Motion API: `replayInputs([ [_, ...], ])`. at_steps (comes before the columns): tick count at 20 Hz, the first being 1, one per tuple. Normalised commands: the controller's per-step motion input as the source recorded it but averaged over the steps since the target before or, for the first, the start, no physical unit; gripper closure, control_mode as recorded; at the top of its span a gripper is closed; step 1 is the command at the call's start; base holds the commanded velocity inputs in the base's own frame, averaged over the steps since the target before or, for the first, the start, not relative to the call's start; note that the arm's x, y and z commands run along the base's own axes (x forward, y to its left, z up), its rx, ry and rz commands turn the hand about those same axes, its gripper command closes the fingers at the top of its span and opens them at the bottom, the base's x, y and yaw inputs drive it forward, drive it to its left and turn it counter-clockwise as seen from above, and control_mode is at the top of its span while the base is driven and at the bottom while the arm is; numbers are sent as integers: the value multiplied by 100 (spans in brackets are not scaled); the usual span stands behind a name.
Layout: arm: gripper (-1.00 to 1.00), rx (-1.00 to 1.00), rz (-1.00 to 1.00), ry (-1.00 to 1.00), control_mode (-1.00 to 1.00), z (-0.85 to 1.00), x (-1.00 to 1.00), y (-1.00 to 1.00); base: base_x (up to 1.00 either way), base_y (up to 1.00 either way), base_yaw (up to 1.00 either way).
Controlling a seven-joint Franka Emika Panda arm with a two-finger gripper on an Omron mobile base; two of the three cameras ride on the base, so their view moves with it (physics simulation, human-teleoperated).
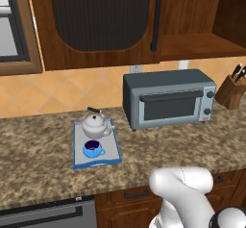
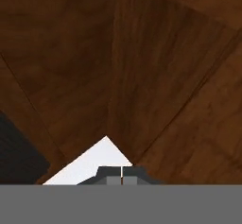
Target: Pick the kettle from the counter and place it on the tray. Then pick the mug from the cabinet and place it on the tray. Then close the cabinet doors.
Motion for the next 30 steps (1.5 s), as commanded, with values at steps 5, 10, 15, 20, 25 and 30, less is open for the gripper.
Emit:
replayInputs([
  [5, 100, -15, -42, 25, -100, 13, 28, -14, 0, 0, 0],
  [10, 100, -18, -35, 11, -100, 22, 32, -14, 0, 0, 0],
  [15, 100, -24, -28, -12, -100, 5, 1, -2, 0, 0, 0],
  [20, 100, -31, -24, -28, -100, 3, -22, 24, 0, 0, 0],
  [25, 100, -30, -25, -5, -100, 28, -40, 49, 0, 0, 0],
  [30, 100, -29, -25, 5, -100, 38, -28, 65, 0, 0, 0],
])
